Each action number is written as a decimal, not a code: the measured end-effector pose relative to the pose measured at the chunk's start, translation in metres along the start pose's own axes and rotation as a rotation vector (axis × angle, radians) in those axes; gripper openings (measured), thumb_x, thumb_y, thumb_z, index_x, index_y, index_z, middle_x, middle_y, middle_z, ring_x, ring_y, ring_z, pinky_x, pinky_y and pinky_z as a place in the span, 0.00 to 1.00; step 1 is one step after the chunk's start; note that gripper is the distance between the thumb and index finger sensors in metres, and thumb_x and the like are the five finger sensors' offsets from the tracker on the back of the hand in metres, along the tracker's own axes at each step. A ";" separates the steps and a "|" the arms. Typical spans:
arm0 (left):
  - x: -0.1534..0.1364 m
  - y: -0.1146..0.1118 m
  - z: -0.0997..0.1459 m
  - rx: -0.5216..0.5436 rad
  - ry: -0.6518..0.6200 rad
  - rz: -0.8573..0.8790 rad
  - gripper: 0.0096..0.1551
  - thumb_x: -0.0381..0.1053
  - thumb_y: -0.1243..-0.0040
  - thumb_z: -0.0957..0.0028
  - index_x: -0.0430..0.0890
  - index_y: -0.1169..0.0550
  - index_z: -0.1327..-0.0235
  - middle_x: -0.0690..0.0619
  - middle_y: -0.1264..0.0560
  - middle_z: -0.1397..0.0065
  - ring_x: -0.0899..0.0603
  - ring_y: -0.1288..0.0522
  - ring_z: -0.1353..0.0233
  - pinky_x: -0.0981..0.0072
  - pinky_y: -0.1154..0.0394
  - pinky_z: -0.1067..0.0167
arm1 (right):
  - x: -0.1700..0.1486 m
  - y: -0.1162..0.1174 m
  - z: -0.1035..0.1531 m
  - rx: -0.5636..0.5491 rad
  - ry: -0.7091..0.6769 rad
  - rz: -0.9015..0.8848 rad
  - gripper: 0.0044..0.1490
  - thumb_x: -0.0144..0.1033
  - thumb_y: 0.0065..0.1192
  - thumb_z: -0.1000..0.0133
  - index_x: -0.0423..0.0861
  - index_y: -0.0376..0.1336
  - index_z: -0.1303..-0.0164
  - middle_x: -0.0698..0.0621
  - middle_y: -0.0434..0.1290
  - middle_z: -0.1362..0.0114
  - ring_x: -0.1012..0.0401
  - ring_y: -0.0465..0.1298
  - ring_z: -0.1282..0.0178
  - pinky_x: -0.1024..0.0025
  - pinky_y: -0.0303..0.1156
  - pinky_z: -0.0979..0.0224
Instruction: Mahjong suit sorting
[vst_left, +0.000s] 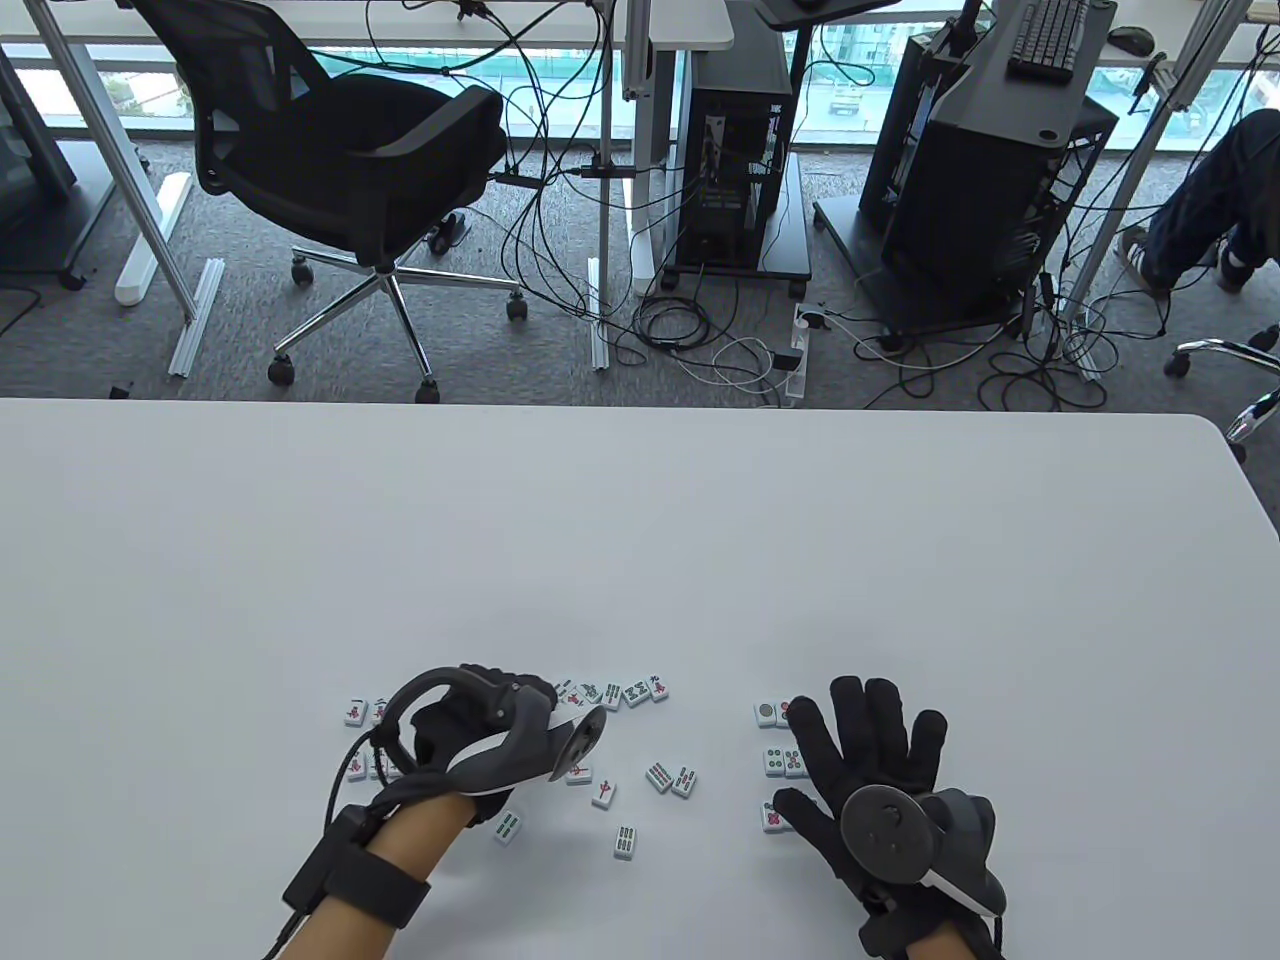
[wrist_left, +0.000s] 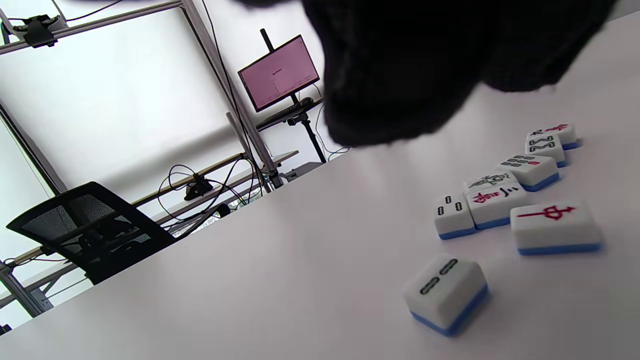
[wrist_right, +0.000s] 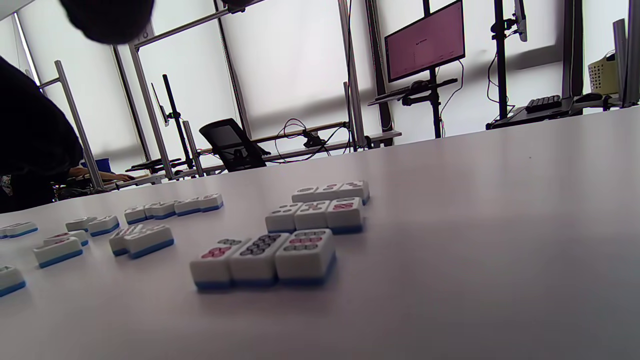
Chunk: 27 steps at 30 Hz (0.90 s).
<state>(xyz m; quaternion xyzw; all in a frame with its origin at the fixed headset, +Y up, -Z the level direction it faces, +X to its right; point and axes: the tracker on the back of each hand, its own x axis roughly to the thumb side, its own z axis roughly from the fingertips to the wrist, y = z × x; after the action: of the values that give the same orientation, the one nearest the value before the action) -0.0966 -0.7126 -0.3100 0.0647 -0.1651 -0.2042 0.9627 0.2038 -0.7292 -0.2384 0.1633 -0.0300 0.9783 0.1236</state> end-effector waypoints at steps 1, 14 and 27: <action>0.006 -0.002 -0.009 0.002 0.008 -0.005 0.28 0.67 0.35 0.64 0.47 0.13 0.64 0.64 0.14 0.79 0.57 0.22 0.87 0.62 0.20 0.78 | 0.000 0.000 0.000 -0.001 0.000 -0.001 0.49 0.64 0.46 0.43 0.60 0.34 0.16 0.45 0.28 0.12 0.45 0.24 0.17 0.32 0.23 0.24; 0.037 -0.031 -0.037 -0.042 0.009 -0.104 0.25 0.66 0.32 0.67 0.48 0.12 0.70 0.67 0.15 0.81 0.58 0.23 0.89 0.64 0.19 0.79 | -0.002 0.000 0.000 -0.004 -0.005 -0.032 0.49 0.64 0.46 0.42 0.60 0.34 0.16 0.47 0.28 0.12 0.45 0.23 0.17 0.32 0.22 0.23; 0.060 -0.008 -0.025 -0.054 -0.159 0.066 0.28 0.64 0.31 0.67 0.50 0.13 0.59 0.65 0.14 0.77 0.58 0.22 0.86 0.63 0.19 0.76 | -0.002 0.001 0.000 0.002 -0.006 -0.018 0.49 0.64 0.46 0.42 0.60 0.34 0.16 0.47 0.28 0.12 0.45 0.24 0.17 0.32 0.22 0.23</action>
<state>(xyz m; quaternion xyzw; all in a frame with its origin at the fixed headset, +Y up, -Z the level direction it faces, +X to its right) -0.0398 -0.7434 -0.3173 0.0171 -0.2374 -0.1814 0.9542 0.2056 -0.7305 -0.2388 0.1665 -0.0277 0.9768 0.1321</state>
